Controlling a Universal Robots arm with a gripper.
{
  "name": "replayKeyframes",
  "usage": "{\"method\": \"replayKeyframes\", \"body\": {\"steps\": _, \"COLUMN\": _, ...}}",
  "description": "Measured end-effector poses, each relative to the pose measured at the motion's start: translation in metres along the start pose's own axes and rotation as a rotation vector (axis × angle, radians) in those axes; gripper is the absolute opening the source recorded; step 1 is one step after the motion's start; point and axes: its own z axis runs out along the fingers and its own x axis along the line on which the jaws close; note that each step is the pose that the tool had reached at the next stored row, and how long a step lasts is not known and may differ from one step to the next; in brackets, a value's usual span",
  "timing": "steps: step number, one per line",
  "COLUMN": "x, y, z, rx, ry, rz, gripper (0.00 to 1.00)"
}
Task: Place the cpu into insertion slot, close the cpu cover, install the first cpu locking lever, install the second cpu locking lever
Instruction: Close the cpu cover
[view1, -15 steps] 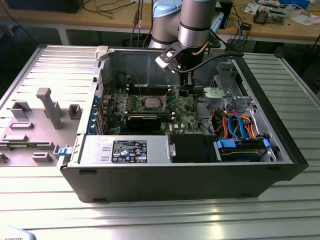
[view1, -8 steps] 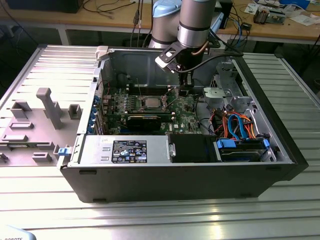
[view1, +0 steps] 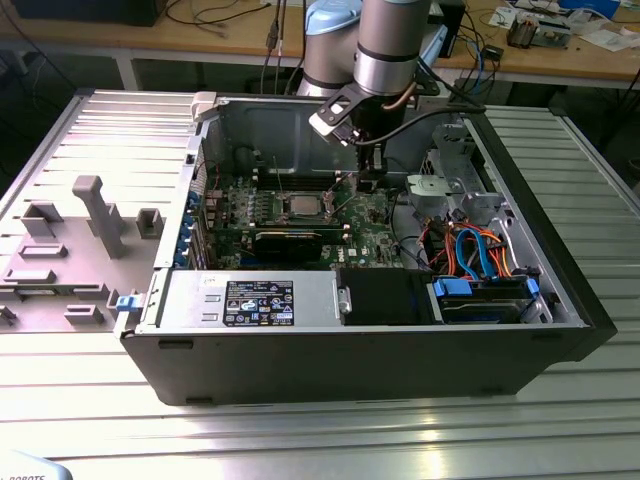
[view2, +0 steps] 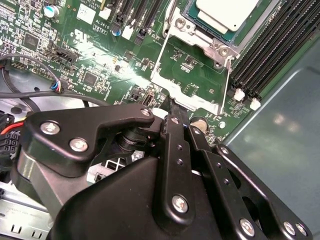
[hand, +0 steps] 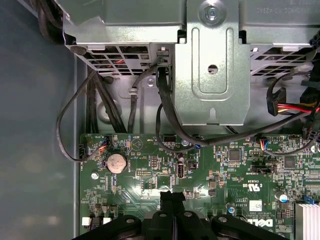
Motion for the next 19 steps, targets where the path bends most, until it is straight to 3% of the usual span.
{"method": "replayKeyframes", "body": {"steps": 19, "x": 0.0000, "y": -0.0042, "z": -0.0001, "rx": 0.0000, "ry": 0.0001, "rz": 0.000, "gripper": 0.11}}
